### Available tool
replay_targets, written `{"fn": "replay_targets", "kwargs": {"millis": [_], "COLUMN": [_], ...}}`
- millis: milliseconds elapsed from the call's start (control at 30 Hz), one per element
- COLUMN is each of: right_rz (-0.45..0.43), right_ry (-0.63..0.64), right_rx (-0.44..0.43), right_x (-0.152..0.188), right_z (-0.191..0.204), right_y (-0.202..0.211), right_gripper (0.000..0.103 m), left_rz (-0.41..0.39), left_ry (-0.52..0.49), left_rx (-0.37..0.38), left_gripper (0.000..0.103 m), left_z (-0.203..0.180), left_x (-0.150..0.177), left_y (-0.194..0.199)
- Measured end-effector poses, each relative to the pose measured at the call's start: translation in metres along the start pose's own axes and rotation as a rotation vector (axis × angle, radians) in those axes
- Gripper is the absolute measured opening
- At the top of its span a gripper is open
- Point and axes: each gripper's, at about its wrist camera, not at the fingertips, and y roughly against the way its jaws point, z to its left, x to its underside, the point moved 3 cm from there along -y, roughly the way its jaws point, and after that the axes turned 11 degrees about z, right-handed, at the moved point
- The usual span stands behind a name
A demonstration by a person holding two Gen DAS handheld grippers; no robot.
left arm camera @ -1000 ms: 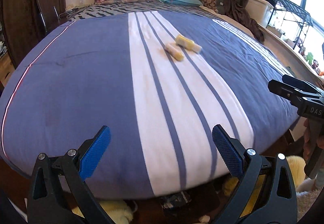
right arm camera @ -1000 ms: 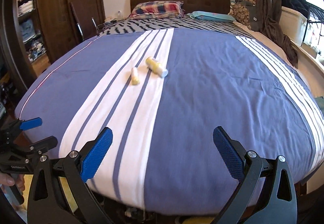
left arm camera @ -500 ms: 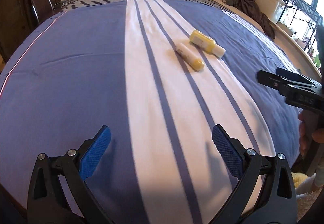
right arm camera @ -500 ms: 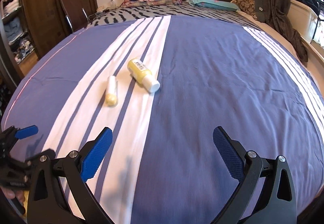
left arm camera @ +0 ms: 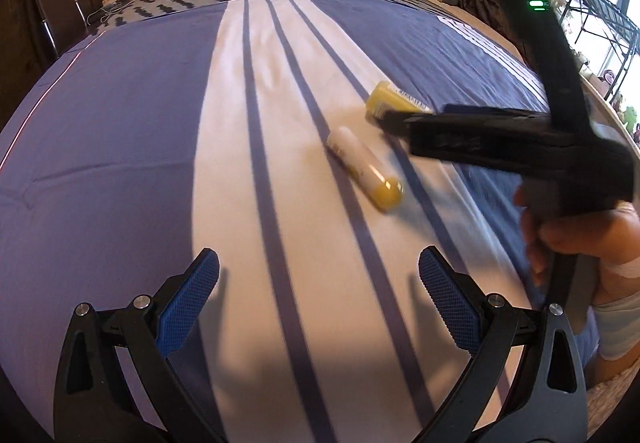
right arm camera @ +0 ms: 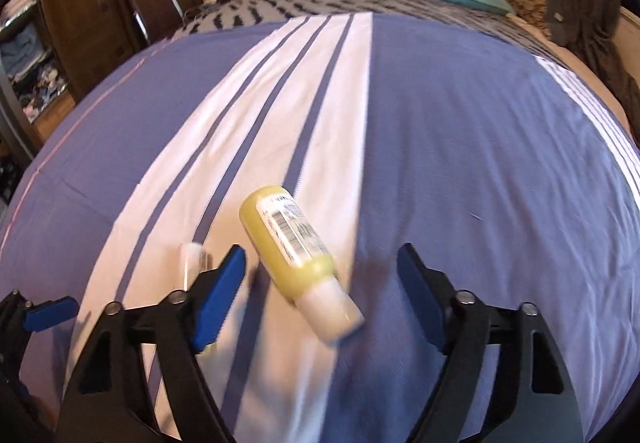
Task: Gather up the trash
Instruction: 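Move both tools back to the bed and grasp the yellow bottle with the right tool, then grasp the white-yellow tube with the left tool while the right tool holds the yellow bottle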
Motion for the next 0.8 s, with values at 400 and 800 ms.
{"fn": "replay_targets", "kwargs": {"millis": [400,800], "right_rz": [-0.006,-0.062], "right_ry": [-0.001,-0.033], "right_rx": [0.012,0.022], "right_x": [0.003,0.044], "right_z": [-0.029,-0.065], "right_y": [0.007,0.047], "right_gripper": [0.034,0.033], "left_rz": [-0.01,0.001], "left_ry": [0.004,-0.032], "left_rx": [0.006,-0.038], "left_gripper": [0.094,0.022], "left_z": [-0.02,-0.032], "left_x": [-0.037,-0.039], "left_y": [-0.023,-0.036]}}
